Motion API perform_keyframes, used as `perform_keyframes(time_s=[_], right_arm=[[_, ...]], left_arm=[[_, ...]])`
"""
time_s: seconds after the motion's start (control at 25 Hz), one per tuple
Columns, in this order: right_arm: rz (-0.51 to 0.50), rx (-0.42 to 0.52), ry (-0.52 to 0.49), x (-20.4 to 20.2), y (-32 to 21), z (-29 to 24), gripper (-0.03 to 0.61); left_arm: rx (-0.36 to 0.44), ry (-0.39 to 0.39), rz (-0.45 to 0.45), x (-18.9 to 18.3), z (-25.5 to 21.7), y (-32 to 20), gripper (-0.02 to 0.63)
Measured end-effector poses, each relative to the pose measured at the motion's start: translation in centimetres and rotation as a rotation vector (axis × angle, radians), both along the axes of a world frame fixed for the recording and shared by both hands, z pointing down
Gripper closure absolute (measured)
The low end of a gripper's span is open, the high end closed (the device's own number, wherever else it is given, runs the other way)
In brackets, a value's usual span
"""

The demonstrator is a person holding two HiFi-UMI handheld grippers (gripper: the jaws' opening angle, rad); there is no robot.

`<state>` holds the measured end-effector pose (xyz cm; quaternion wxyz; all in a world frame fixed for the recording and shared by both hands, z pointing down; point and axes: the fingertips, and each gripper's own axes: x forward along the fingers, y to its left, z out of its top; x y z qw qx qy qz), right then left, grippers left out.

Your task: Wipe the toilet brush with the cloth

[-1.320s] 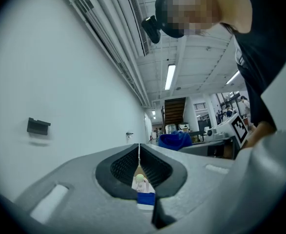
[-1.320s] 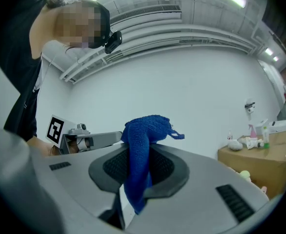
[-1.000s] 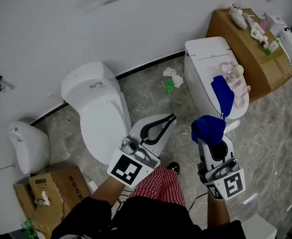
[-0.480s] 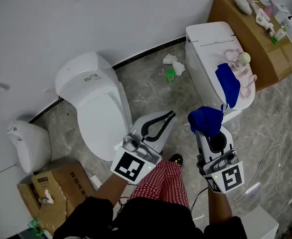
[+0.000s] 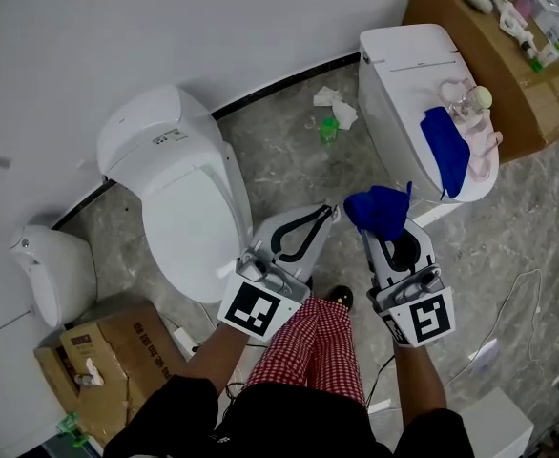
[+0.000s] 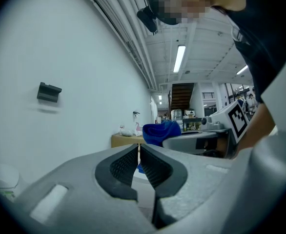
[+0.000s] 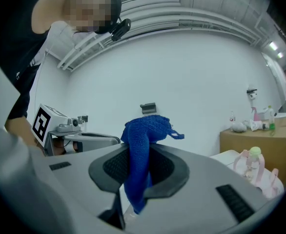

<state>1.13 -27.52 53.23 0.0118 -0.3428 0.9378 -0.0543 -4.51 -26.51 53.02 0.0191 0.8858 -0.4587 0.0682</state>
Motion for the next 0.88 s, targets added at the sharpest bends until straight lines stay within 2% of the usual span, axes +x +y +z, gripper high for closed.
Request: perform_keyframes(time_s=[0.2,0.44,0.88], right_arm=[[-0.022,-0.013,0.028,-0.9,-0.2,2.8,0.497],[-0.052,-0.036,0.040,-1.6,-0.6,5.5,0.497],[-0.109,-0.054,0.103,-2.5,-1.9,10.5,0.497]], left_arm=[[-0.053,0.060,-0.038,-0.4,2.8,-0.3,0.603],[-0.107,0.079,-0.042,-0.5,5.9,-0.5,0.560],[-0.203,0.017,-0.055,-0.9,13.4,-2.2,0.537]])
